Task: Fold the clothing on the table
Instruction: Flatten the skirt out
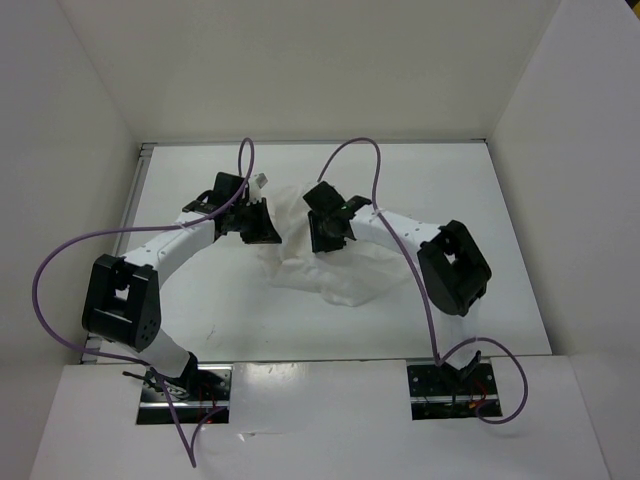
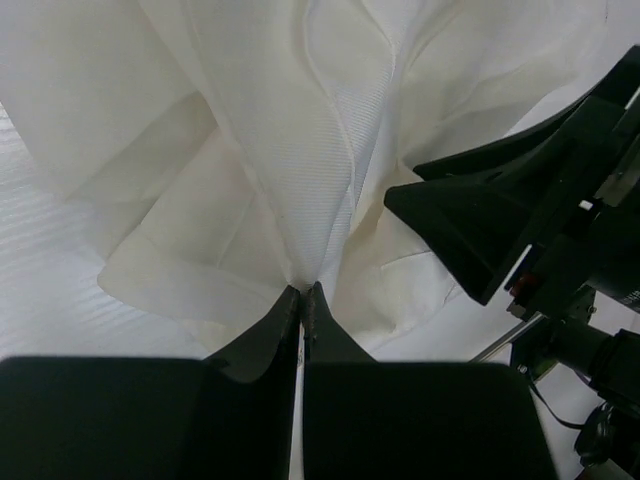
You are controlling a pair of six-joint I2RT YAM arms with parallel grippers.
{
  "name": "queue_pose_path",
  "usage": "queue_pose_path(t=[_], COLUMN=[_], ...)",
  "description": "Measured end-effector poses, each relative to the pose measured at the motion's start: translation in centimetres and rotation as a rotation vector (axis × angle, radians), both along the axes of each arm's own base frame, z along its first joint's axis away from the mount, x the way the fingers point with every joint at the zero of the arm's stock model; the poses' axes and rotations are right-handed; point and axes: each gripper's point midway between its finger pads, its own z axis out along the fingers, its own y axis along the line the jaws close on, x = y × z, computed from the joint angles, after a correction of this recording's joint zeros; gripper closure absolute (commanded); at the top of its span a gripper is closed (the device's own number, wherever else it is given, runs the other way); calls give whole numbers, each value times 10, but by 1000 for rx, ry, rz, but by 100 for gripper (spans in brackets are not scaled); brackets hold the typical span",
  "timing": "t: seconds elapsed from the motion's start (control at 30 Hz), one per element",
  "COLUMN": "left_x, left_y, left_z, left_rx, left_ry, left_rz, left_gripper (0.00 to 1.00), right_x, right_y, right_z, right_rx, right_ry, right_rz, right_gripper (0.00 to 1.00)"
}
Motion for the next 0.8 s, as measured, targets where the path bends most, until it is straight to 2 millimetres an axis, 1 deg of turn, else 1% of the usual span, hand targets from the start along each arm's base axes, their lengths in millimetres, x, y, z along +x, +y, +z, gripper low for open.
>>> queue_pose_path(t=[0.03, 0.07, 0.1, 0.13, 0.2, 0.23, 0.27, 0.37, 0.4, 0.43, 0.5, 0.57, 0.63, 0.67, 0.73, 0.8], left_x=[0, 0, 1, 1, 1, 1, 1, 2, 2, 3, 2, -1, -4, -5, -5, -6], left_y=[0, 0, 1, 2, 2, 2, 3, 5, 6, 7, 5, -6, -11, -10, -5, -3], left_z=[0, 0, 0, 0, -1, -1, -1, -2, -2, -3, -4, -1, 0, -2, -8, -14], left_rx=[1, 2, 3, 4, 7, 8, 9, 14, 15, 16, 7, -35, -49, -47, -41, -34], left_ry=[0, -1, 0, 0, 1, 2, 3, 5, 5, 6, 16, 22, 27, 32, 50, 69], left_rz=[1, 2, 5, 6, 8, 9, 10, 20, 22, 24, 21, -11, -26, -23, -8, 0], left_gripper=[100, 100, 100, 100, 100, 100, 100, 100, 100, 100, 100, 100, 100, 100, 100, 100], right_x=[-4, -8, -11, -13, -17, -20, -22, -33, -35, -36, -43, -51, -64, -71, -79, -83], right_y=[-2, -6, -9, -13, -26, -35, -42, -73, -88, -103, -131, -145, -159, -169, -188, -202], right_z=[-5, -6, -5, -1, 13, 26, 33, 83, 103, 117, 139, 145, 140, 136, 131, 131], right_rx=[-13, -28, -37, -48, -76, -82, -84, -49, -25, -9, 21, 36, -5, -48, -117, -166], right_ry=[21, 36, 45, 46, 29, 9, -1, -70, -102, -124, -153, -147, -111, -89, -67, -62], right_rz=[3, 6, 4, -2, -36, -56, -74, -151, -191, -233, -319, -377, -422, -452, -504, -551], right_gripper=[74, 89, 100, 100, 100, 100, 100, 100, 100, 100, 99, 86, 71, 71, 71, 66])
